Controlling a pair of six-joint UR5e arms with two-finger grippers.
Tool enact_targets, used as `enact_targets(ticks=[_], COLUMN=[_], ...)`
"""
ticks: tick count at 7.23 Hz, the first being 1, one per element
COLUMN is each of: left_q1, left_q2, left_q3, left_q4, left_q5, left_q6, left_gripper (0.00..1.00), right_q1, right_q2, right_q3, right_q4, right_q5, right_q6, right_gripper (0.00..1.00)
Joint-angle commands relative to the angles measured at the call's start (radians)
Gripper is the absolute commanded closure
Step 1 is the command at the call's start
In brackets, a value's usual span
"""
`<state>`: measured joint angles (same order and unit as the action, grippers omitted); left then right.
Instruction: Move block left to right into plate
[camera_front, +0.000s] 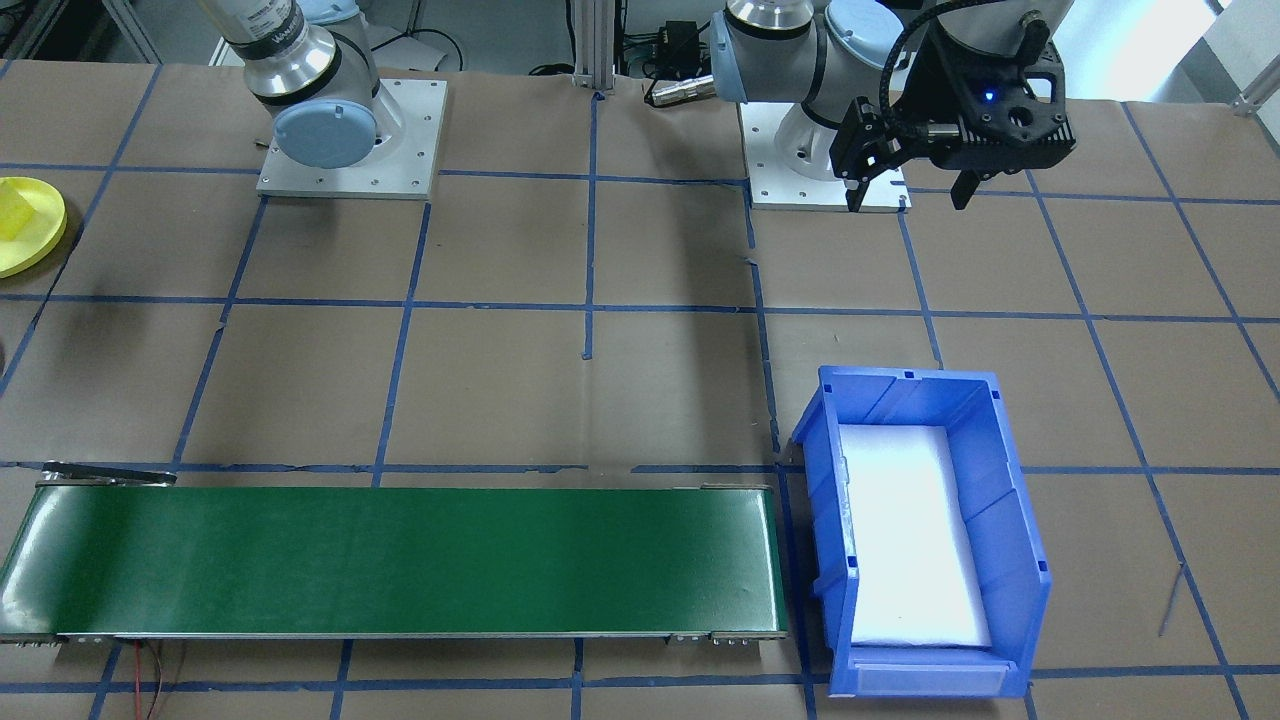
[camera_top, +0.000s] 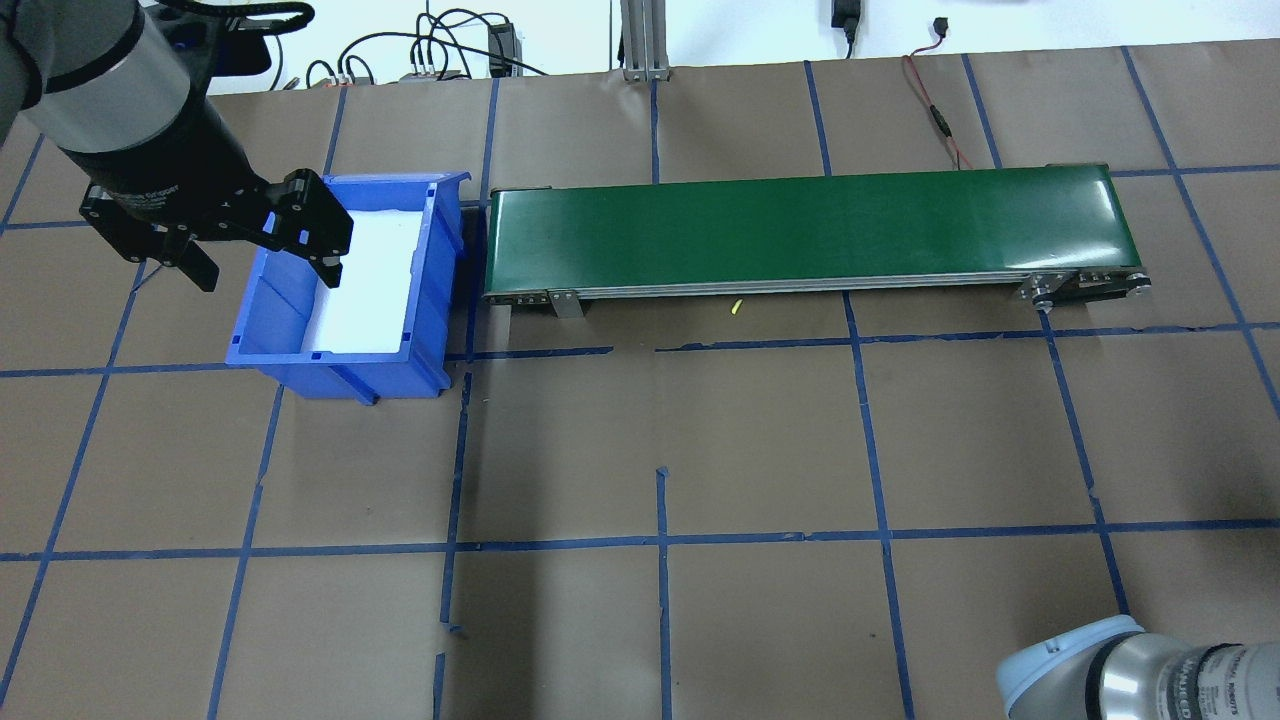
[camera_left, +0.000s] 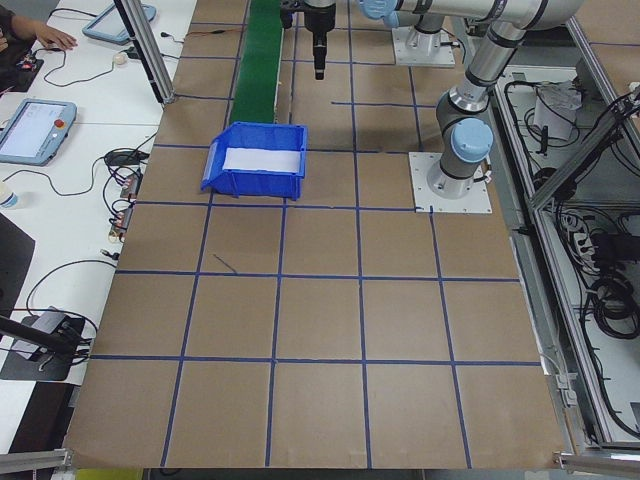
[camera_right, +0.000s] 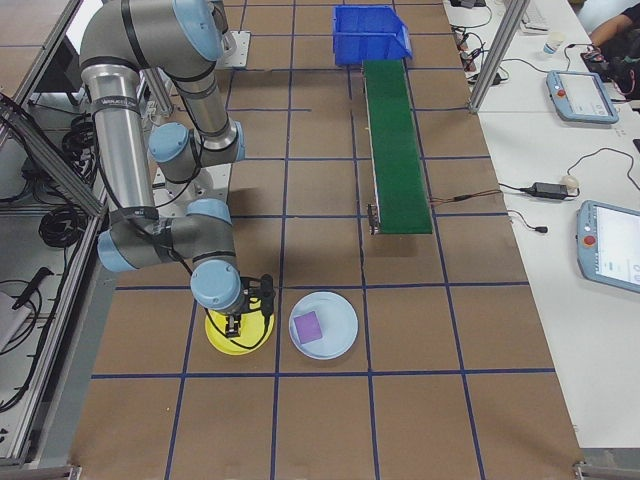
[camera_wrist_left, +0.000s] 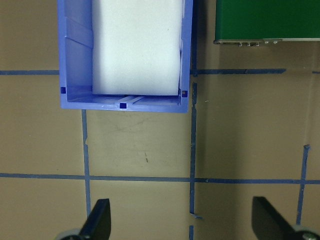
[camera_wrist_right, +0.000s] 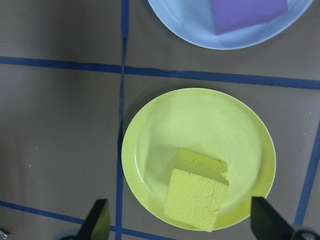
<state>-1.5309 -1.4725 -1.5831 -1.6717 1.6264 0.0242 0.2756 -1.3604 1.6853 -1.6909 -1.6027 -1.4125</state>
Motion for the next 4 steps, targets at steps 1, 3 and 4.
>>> enact_targets(ticks=[1,3,4], left_q1=[0.000,0.002,0.002], left_q2=[0.000,-0.002,-0.002], left_q3=[-0.002,-0.002,-0.002], left_q4=[0.001,0.004,0.006], left_q5=[-0.005,-0.011,-0.011], left_q6=[-0.001,-0.001,-0.009], left_gripper=[0.00,0.00,0.00], right_q1=[0.161,0.284,0.310], right_q2=[-0.070,-0.219,-0.244], right_q3=[-0.122,-0.108,-0.110], right_q4=[0.126,0.203,0.209], right_q5=[-0.002,0.010,0.080], right_q6=[0.006,0.014,0.010], right_gripper=[0.01,0.00,0.00])
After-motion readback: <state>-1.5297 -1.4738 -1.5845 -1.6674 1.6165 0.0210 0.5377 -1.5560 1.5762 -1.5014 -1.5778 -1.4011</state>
